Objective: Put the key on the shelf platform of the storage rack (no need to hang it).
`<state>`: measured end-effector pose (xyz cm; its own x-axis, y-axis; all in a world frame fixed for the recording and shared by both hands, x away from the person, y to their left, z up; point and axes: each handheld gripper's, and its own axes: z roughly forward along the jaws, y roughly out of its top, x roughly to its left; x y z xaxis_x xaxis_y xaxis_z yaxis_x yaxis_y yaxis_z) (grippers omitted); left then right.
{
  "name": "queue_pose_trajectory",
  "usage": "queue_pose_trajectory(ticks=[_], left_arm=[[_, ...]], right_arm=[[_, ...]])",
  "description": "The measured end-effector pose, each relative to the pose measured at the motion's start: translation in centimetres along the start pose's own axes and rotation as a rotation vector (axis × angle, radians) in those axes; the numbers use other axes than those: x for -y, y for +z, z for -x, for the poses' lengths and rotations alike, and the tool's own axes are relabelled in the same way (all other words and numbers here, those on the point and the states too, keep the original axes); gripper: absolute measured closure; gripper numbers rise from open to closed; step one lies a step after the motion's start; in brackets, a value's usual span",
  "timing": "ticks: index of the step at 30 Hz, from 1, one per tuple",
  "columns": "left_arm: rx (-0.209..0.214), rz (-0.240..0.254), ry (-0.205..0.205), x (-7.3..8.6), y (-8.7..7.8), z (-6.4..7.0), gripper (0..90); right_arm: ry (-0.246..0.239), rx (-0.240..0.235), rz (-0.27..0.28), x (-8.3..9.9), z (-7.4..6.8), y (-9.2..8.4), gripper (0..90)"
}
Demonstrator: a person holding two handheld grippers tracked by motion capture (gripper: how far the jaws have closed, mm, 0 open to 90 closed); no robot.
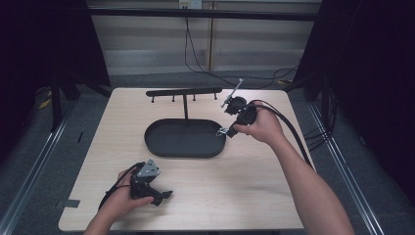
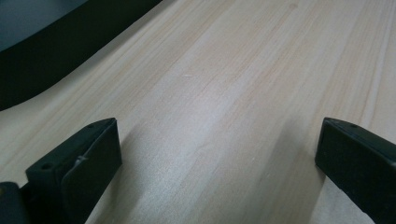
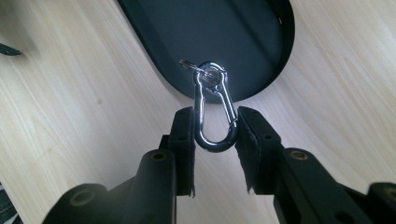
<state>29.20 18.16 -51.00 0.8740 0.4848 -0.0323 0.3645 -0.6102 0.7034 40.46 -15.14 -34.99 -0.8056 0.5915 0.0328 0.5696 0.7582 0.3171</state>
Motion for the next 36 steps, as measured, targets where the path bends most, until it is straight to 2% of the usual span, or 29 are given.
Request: queue_pose_trajectory(ticks=[21,36], left_arm=[[0.005,-0.004,0.001,0.0,0.0,0.0,0.1],[0.002,-0.009,0.002,0.0,-0.1,0.0,0.1]], right_arm=[[-0.003,0.008,0.017,-1.9,-0.2,1.5,69.0],[0.028,0.012,0.025,-2.9,0.5,2.9,69.0]])
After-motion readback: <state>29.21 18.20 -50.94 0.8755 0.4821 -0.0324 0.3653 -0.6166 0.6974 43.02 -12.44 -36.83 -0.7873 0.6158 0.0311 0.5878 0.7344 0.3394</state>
